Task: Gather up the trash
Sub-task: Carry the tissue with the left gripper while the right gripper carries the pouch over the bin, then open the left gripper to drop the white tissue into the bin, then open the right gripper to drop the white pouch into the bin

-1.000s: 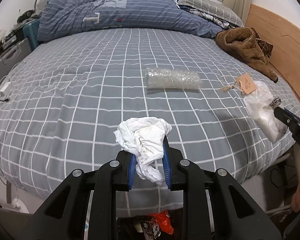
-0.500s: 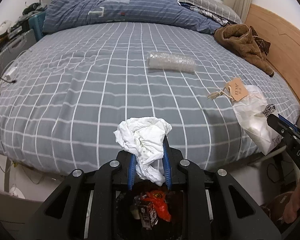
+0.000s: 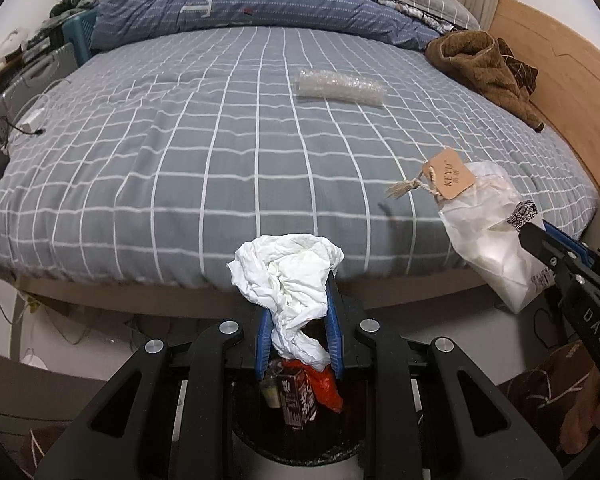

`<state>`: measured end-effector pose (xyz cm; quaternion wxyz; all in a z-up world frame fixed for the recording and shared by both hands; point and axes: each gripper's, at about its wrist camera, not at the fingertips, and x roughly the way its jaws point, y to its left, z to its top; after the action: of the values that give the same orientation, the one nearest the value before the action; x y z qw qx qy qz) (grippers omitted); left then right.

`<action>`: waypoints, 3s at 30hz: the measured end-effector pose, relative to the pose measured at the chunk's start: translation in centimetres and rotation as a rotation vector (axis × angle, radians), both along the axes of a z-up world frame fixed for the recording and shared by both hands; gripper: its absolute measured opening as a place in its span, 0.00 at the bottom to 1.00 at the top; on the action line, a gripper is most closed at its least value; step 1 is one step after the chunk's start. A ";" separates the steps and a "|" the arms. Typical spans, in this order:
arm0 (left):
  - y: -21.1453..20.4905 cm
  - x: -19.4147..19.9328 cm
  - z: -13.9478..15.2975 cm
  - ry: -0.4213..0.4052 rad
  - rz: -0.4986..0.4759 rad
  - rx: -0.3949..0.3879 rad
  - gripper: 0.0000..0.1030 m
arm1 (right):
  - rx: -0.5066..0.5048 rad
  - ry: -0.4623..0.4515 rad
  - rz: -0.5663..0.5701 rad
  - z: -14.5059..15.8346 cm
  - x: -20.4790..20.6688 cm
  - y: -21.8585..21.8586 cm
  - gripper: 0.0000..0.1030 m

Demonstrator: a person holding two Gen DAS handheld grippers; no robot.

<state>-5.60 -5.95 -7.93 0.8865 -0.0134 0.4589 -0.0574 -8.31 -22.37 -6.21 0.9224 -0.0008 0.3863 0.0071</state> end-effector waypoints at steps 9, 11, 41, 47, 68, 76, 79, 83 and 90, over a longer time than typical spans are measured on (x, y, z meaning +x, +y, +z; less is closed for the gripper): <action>-0.1 -2.6 -0.8 0.026 -0.002 -0.001 0.21 | -0.004 0.035 0.008 -1.2 -2.8 0.7 0.18; -0.1 -3.0 -0.9 0.032 -0.004 -0.002 0.22 | -0.006 0.046 0.010 -1.5 -3.3 0.9 0.18; -2.7 -2.0 -12.1 0.246 -0.054 0.004 0.23 | 0.002 0.336 -0.024 -11.8 -3.8 -1.0 0.18; -3.3 -1.6 -12.9 0.252 -0.069 0.026 0.38 | 0.007 0.344 -0.039 -12.3 -3.8 -1.6 0.18; 2.9 -2.6 -10.1 0.183 0.014 0.043 0.94 | -0.004 0.329 0.048 -11.7 -2.6 3.4 0.18; 7.4 -3.4 -9.5 0.181 0.083 0.045 0.94 | -0.016 0.351 0.116 -11.9 -1.8 7.4 0.19; 8.6 -3.5 -9.4 0.180 0.100 0.044 0.94 | -0.022 0.355 0.129 -12.1 -1.6 8.3 0.19; 9.2 -3.7 -9.5 0.185 0.113 0.034 0.94 | -0.033 0.358 0.137 -12.4 -1.2 9.3 0.22; 9.3 -3.5 -9.6 0.186 0.108 0.028 0.94 | -0.048 0.331 0.140 -12.5 -1.0 10.3 0.37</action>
<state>-9.13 3.33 -17.49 0.8420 -0.0308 0.5386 -0.0015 -9.34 -12.10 -18.66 0.8431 -0.0484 0.5319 0.0620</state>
